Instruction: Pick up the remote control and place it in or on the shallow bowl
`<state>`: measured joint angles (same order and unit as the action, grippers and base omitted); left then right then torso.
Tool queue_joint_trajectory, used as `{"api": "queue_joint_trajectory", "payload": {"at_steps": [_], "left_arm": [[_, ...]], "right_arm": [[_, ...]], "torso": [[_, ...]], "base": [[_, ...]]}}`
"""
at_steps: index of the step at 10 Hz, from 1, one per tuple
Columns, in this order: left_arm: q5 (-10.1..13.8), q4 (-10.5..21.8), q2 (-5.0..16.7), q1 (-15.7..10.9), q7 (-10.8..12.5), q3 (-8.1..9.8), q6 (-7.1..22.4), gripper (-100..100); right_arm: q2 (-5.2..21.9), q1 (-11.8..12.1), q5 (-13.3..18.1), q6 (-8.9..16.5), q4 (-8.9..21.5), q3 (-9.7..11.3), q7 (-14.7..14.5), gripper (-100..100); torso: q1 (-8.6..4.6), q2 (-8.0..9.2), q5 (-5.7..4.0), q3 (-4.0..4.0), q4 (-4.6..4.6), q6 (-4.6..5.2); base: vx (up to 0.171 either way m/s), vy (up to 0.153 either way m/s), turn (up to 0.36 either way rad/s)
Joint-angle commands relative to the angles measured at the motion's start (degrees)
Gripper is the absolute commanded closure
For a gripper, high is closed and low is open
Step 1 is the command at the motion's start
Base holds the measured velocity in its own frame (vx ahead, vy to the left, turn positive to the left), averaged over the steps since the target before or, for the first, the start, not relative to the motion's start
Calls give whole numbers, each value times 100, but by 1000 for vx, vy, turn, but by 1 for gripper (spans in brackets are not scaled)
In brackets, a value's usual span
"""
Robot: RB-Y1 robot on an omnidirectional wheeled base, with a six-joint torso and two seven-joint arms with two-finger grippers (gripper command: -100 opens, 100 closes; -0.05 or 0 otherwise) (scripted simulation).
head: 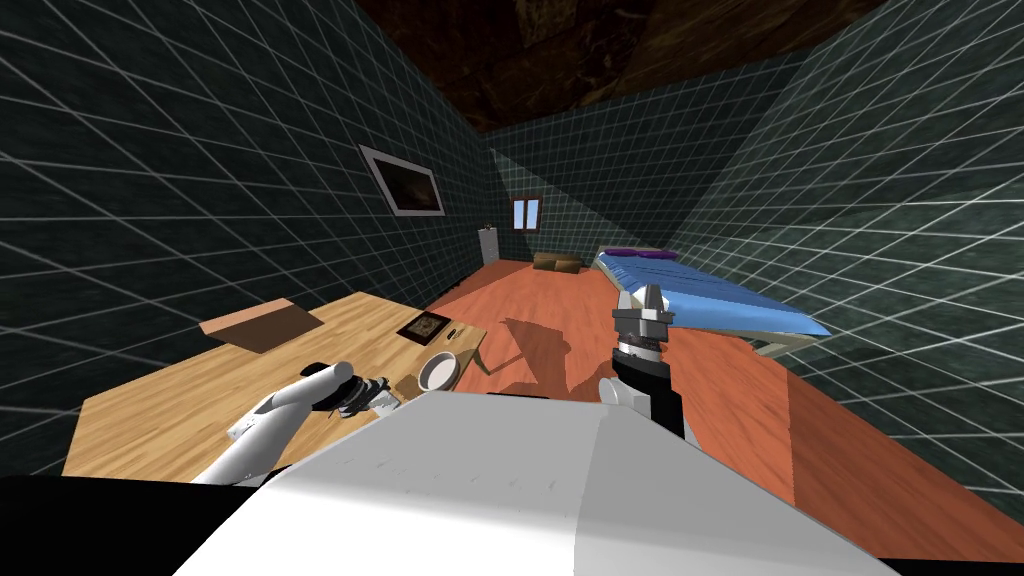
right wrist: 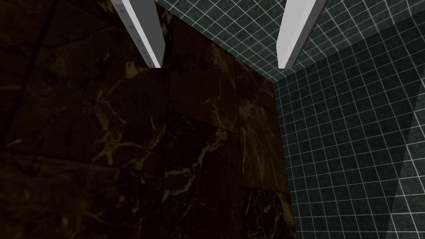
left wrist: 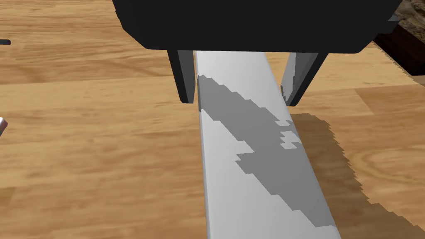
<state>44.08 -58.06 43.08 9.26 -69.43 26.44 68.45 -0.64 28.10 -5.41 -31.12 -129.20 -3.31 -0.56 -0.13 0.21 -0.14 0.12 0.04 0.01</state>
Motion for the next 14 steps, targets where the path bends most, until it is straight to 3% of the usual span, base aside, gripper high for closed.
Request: {"api": "queue_joint_trajectory", "payload": {"at_steps": [1, 3, 6, 11, 14], "left_arm": [[43, -147, 199, 9, -20, 156, 149, 100], [98, -233, 391, 16, -102, 331, 300, 100], [254, -394, 710, 101, -347, 686, 758, 100], [458, -581, 996, 223, -605, 978, 1276, 100], [593, -765, 1352, 249, -631, 1186, 1533, 100]], "right_arm": [[0, 0, 0, 0, 0, 0, 0, 0], [0, 0, 0, 0, 0, 0, 0, 0], [0, 0, 0, 0, 0, 0, 0, 0], [0, 1, 0, 0, 0, 0, 0, 0], [0, 2, 0, 0, 0, 0, 0, 0]], "torso": [[0, 0, 0, 0, 0, 0], [3, 4, -1, 3, 3, 7], [-5, 11, -2, 9, 6, 16], [-19, -14, -4, -4, 4, 18], [-27, -22, -9, -9, 1, 10]], "base": [[-60, -1, -67], [-64, 7, -100], [-72, -1, -188], [-6, -24, -99], [39, -49, 30]]}}
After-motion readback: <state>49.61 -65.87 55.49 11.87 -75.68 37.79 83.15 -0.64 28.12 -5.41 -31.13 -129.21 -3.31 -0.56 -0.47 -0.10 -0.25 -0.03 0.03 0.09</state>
